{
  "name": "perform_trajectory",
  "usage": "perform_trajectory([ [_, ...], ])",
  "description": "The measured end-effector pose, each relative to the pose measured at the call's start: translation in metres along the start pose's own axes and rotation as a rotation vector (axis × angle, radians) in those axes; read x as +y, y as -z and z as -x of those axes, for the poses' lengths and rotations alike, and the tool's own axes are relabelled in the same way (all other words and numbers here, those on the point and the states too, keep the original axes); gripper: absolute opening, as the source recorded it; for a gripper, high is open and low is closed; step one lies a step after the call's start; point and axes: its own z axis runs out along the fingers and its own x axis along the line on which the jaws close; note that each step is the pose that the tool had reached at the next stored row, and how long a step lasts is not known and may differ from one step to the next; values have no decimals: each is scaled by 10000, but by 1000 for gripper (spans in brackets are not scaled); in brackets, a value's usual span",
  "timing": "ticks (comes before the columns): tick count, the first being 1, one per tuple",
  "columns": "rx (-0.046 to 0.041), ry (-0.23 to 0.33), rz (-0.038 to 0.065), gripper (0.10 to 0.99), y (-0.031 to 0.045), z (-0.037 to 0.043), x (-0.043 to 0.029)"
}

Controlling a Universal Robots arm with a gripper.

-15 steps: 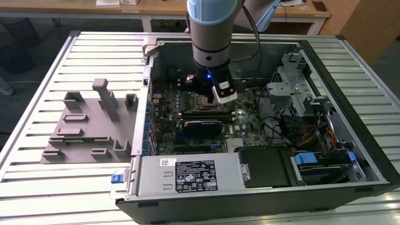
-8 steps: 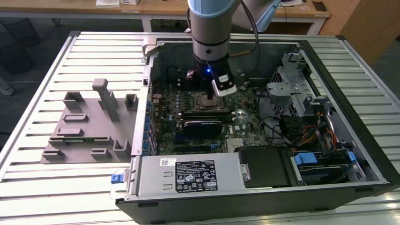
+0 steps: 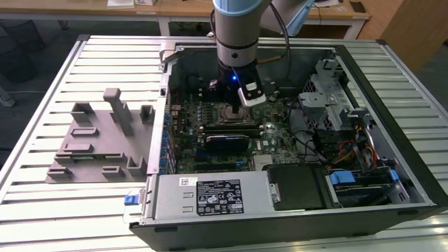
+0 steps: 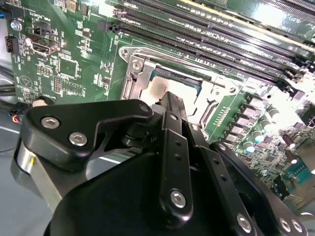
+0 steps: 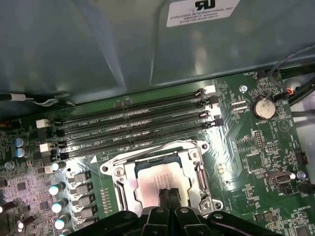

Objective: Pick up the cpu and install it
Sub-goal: 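Install the second cpu locking lever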

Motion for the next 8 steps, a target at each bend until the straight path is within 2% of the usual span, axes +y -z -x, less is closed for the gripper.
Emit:
perform_trajectory([
  [8,1,1,-1,106,0,0,4],
])
